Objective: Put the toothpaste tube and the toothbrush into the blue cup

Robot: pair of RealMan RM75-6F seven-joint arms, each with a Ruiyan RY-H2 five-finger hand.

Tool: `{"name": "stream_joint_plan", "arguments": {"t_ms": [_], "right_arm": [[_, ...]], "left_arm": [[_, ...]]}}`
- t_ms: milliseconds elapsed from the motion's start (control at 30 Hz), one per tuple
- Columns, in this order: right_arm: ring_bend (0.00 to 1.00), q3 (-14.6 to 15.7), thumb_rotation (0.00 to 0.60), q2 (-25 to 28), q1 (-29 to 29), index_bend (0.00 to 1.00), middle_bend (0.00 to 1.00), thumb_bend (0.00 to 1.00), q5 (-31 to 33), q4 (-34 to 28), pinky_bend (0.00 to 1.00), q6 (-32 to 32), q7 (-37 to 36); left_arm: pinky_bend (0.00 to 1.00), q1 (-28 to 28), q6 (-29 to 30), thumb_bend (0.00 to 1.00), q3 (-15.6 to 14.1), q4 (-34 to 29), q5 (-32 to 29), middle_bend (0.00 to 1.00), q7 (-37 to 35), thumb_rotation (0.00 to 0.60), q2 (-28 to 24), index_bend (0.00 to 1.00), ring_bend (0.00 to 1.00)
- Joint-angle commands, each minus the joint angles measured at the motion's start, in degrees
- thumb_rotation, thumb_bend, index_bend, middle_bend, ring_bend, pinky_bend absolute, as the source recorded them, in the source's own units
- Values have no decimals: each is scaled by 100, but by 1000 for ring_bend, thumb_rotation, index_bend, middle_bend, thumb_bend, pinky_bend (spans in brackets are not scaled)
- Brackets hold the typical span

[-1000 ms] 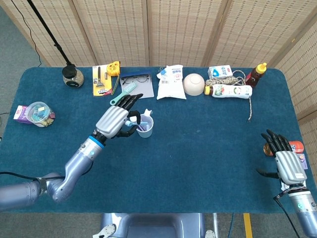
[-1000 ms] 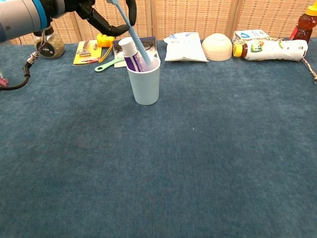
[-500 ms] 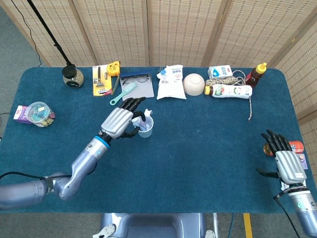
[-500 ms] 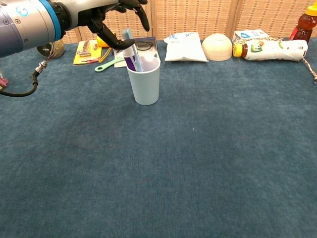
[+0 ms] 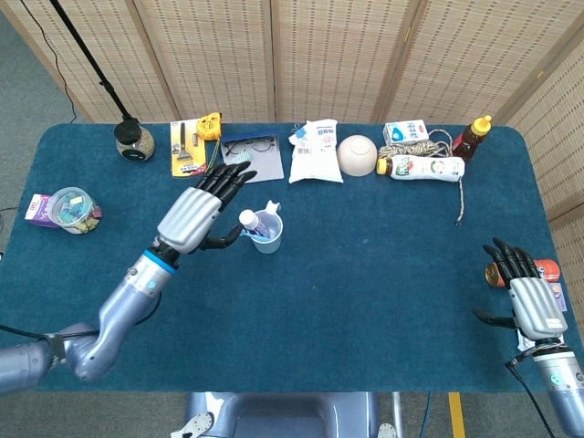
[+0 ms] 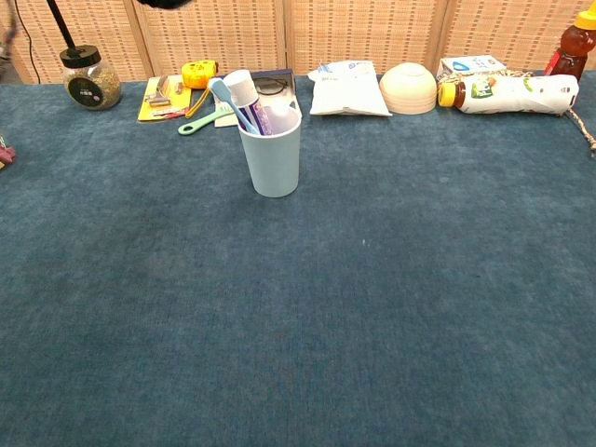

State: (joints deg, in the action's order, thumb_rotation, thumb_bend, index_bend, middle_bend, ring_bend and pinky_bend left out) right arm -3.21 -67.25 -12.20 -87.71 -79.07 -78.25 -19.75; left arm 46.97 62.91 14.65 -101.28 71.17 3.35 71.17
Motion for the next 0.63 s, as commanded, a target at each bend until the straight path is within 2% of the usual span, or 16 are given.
{"name": "stream_joint_plan", "arguments": {"t_ms": [33,100,233,300,400,533,633], "right_arm": [[0,-2,600,14,15,0,0,0,-27,-22,0,-53,14],[0,-16,600,7,36,0,0,0,-45,-18,0,-135,125],[0,-53,600,-15,77,0,0,0,-67,-43,0,-295,346],[0,-125,600,-36,127,0,0,0,-97,-47,0,-535,691],[0,-184,600,-58,188,0,0,0,-103,-135,0,-741,930],[0,-218,600,-56,251,0,0,0,-122,-200,0,-916,1214],[0,-217,600,-38,290,0,0,0,-168,-257,0,-1014,1308]], "left_arm": [[0,-732,728,312,-339,-651,331,0,629,521,-854,0,0],[0,-1213,1124,295,-669,-783,510,0,790,518,-1180,0,0],[0,-1912,1652,289,-1130,-669,844,0,395,526,-1385,0,0],[0,-2549,2137,288,-1511,-365,998,0,-78,544,-1389,0,0],[0,-3122,2550,288,-1799,47,1098,0,-494,590,-1280,0,0],[0,-3703,2979,288,-1822,439,824,0,-889,600,-1011,0,0],[0,-3902,3067,288,-1778,770,803,0,-1185,600,-841,0,0]]}}
